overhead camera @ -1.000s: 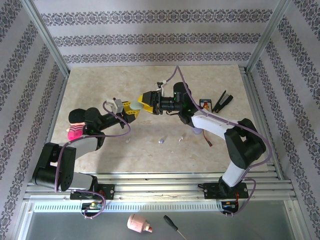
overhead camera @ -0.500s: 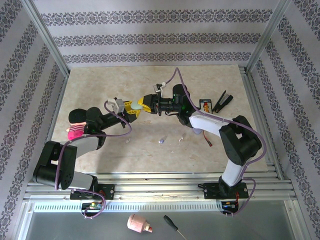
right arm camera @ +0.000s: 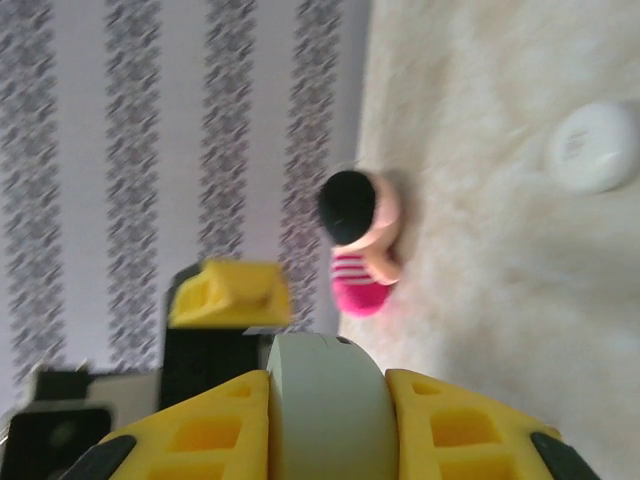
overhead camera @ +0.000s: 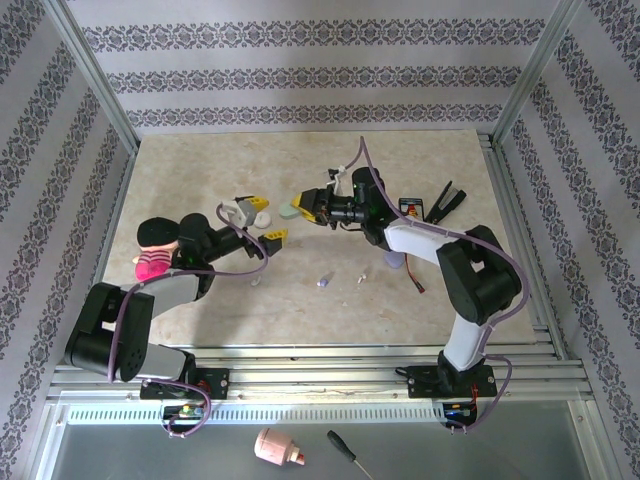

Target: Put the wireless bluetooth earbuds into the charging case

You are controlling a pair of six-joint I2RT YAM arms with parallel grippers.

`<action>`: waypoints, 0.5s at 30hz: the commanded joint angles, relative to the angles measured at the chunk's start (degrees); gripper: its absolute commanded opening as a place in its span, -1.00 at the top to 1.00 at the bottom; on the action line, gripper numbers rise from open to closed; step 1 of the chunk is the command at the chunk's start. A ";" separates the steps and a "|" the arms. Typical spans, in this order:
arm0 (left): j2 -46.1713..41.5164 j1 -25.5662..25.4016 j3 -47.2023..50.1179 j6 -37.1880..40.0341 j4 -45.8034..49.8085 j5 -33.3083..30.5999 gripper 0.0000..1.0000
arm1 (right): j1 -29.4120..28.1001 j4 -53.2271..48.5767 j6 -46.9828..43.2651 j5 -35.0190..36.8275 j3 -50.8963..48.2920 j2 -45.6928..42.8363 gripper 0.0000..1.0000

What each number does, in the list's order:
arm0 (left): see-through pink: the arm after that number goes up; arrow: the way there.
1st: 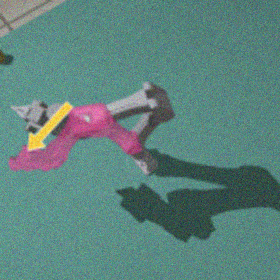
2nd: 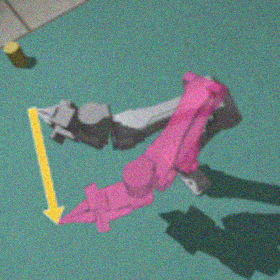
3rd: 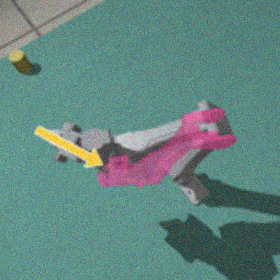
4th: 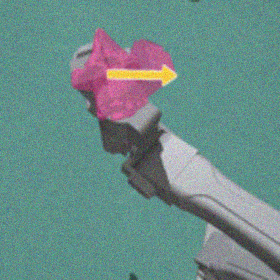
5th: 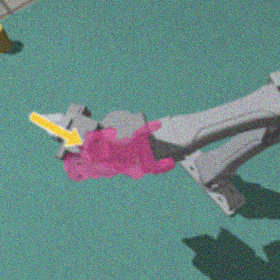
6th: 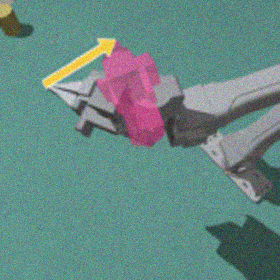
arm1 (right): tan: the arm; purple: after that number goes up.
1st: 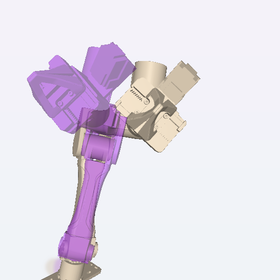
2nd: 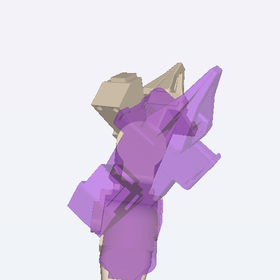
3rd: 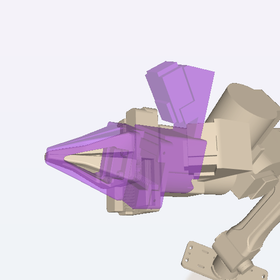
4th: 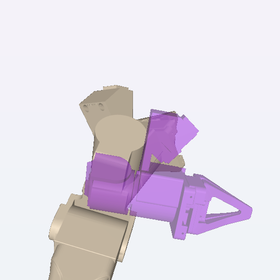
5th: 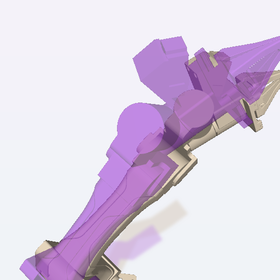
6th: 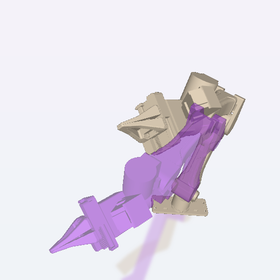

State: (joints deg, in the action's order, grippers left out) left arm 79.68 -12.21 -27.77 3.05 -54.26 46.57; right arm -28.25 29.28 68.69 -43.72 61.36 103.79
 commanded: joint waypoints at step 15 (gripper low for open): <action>2.72 -8.45 -3.14 7.84 10.15 -7.96 -0.99 | 9.67 -26.41 -20.91 11.75 27.01 24.77 0.52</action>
State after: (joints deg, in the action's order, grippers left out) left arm 81.28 -19.59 -28.84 10.31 -44.60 39.79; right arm -20.05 7.29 51.86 -34.46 84.60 126.98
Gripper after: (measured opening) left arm 0.996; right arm 0.237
